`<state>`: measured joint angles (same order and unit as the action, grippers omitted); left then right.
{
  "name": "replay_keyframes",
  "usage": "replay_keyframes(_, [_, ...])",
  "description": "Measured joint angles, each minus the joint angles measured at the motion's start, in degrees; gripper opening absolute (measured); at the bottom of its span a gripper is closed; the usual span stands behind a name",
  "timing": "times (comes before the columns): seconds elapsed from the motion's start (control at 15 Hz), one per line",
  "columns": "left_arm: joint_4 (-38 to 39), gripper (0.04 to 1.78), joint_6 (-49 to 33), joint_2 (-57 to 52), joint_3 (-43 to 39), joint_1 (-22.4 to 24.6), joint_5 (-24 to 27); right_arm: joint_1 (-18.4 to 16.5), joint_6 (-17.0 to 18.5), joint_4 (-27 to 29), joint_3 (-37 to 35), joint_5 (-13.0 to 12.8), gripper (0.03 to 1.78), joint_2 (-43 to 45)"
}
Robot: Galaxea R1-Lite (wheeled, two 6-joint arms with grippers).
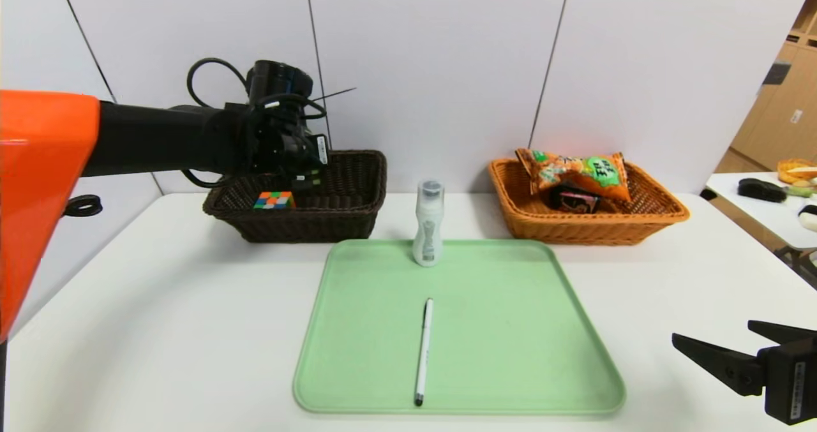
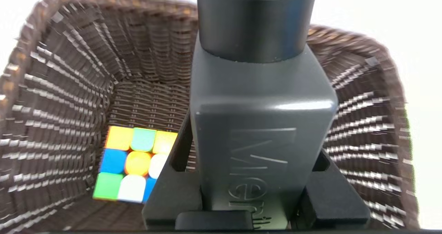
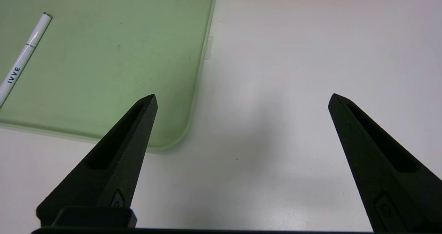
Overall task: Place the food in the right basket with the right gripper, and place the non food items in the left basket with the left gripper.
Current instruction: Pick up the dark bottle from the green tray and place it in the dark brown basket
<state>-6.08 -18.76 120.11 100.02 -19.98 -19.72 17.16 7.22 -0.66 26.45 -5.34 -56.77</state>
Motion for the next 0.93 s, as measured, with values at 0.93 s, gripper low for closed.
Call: replay_keyframes(0.93, [10.4,0.61,6.7,11.2,2.5,-0.3,-7.1,0.0,0.0,-0.2,0.0,0.2,1.71,-0.4])
